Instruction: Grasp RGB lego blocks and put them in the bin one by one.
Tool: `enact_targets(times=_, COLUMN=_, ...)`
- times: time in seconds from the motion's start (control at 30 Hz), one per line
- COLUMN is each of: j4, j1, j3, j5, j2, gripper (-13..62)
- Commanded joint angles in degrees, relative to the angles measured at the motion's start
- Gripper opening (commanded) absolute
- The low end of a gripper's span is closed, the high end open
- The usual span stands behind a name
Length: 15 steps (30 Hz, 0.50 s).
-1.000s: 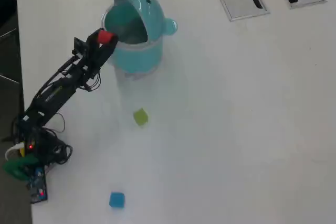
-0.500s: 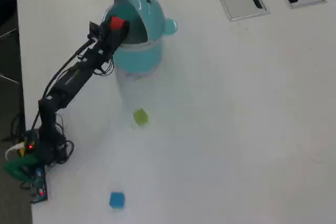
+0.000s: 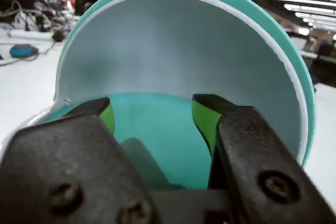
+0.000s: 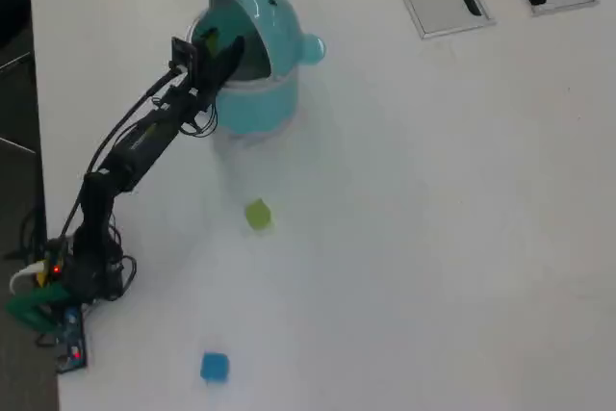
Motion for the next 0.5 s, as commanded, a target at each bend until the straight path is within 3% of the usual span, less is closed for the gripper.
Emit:
enact_targets(times=0.0, j4=-1.49, j1=0.09, j3=-6.06, j5=-2.37, j2=2.37, gripper=27.1)
enact_targets(times=0.47, j4=2.29, j1=7.73, j3=18.37, j5=-4.04, j2=23.91, gripper=26.9)
